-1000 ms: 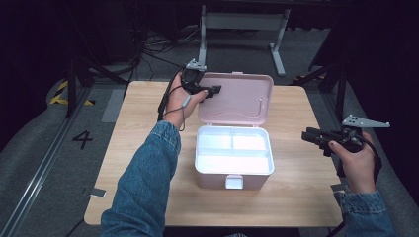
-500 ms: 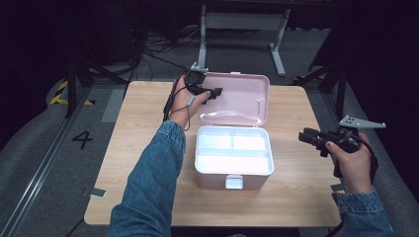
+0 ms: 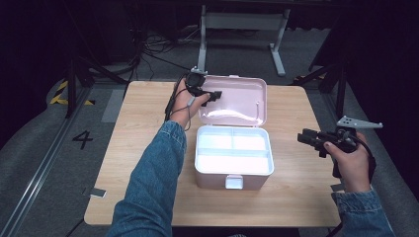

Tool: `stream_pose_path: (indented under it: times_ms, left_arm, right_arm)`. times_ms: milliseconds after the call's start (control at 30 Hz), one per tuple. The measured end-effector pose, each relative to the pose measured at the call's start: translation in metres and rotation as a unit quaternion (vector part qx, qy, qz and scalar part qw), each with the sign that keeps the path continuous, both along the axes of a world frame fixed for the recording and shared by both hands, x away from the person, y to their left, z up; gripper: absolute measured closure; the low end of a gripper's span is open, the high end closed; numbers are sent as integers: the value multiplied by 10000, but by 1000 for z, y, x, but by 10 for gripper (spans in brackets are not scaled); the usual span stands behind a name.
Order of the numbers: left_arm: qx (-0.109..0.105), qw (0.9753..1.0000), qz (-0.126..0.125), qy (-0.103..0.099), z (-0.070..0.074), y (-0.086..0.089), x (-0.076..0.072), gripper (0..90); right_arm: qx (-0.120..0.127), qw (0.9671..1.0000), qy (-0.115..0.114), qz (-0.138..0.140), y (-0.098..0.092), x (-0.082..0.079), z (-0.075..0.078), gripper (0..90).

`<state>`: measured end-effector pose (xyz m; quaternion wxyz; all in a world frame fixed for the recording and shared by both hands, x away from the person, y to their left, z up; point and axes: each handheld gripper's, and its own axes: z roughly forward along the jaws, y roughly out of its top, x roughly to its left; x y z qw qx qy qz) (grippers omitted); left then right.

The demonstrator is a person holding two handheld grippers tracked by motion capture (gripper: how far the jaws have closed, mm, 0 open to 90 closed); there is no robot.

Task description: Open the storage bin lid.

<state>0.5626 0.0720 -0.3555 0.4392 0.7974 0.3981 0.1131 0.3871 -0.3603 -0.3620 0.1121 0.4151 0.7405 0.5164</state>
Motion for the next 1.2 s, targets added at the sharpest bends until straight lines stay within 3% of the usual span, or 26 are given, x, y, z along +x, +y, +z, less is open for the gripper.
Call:
stream_pose_path:
  times_ms: [300, 633, 767, 900, 1200]
  left_arm:
    - [93, 9994, 70, 323, -13, -1, 7, 253]
    - [316, 9986, 96, 405, -22, -1, 11, 251]
    - [254, 9982, 161, 522, -29, 0, 12, 253]
    - [429, 9974, 182, 553, -36, -1, 13, 257]
    - [342, 9962, 260, 755, -42, 0, 13, 267]
  right_arm:
    - [3, 10000, 50, 12, 0, 1, -2, 587]
    - [-21, 9999, 106, 38, 1, 3, -6, 583]
    - [-20, 9999, 152, 37, 1, 4, -7, 583]
    - [-12, 9999, 114, 67, 2, 4, -6, 583]
    - [-5, 9999, 103, 78, 2, 4, -6, 583]
